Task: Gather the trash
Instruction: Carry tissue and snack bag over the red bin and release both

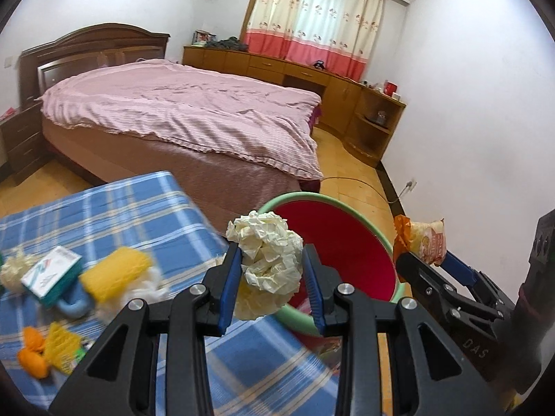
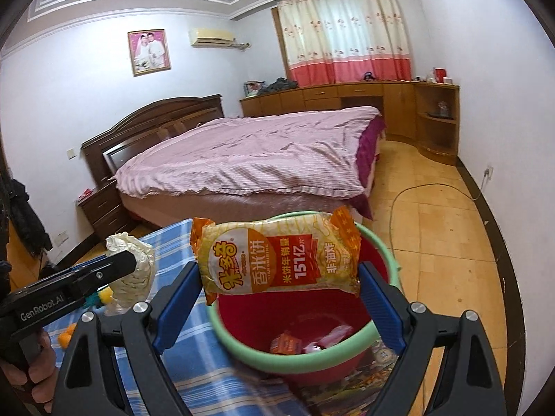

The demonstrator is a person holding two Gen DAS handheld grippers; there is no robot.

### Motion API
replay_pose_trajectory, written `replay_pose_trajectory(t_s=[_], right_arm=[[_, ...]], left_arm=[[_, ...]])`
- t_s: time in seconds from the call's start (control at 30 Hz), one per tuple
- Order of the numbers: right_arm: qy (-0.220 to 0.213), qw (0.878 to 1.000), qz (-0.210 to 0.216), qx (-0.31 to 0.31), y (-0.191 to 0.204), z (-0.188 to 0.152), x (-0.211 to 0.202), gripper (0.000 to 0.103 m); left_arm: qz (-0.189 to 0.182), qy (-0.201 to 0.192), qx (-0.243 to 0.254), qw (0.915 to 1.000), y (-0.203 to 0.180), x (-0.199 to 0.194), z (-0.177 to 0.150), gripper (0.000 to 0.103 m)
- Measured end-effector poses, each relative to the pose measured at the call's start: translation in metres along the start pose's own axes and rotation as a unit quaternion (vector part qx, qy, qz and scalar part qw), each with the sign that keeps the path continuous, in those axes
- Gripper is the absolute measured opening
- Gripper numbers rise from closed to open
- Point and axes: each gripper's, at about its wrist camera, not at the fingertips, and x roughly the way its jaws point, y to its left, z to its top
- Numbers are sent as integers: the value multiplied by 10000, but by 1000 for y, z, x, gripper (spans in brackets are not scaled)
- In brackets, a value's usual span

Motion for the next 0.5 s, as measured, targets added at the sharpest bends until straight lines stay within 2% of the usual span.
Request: replay_pose_trajectory(t_s=[0.5], right_arm=[[443, 9978, -348, 338, -52, -16, 54, 91]], left_arm=[[-219, 560, 279, 9978, -29, 88, -14, 36]])
